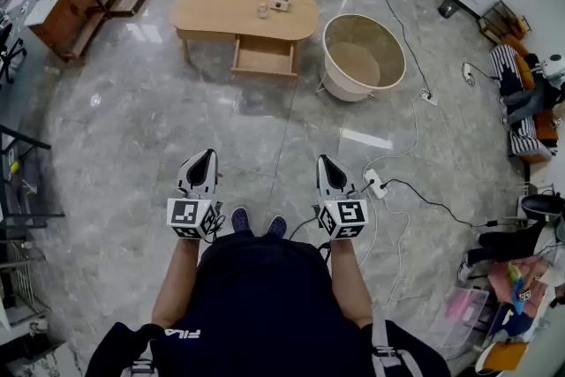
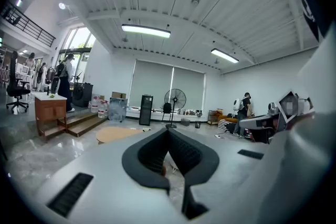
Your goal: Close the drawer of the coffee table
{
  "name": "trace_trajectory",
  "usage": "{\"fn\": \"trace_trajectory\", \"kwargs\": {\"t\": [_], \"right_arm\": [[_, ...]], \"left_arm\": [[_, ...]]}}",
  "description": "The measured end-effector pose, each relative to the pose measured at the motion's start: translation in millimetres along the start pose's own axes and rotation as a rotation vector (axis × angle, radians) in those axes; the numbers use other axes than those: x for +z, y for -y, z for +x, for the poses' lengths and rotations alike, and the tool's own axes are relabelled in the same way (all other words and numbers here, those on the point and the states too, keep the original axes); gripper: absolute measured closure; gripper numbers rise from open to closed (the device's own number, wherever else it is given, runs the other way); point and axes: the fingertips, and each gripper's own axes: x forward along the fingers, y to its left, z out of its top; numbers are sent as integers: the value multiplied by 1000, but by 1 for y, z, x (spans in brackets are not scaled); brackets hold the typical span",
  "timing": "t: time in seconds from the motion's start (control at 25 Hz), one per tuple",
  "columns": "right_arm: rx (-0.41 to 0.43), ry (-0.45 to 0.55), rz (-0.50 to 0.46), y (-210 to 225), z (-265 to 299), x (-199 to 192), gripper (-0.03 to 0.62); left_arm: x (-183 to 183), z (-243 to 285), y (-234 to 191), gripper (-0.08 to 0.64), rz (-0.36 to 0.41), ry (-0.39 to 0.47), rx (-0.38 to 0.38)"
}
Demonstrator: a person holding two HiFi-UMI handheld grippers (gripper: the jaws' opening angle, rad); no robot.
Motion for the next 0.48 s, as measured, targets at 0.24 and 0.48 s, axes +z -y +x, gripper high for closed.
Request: {"fn": "trace_trajectory", "kwargs": {"t": [0.24, 0.48], "right_arm": [[-17, -2, 19, -5, -2, -1, 566], [-35, -1, 32, -23, 10, 2, 566]], "left_arm": [[2, -3, -5, 535, 4, 0, -19], [11, -9, -27, 535, 16, 7, -42]]}}
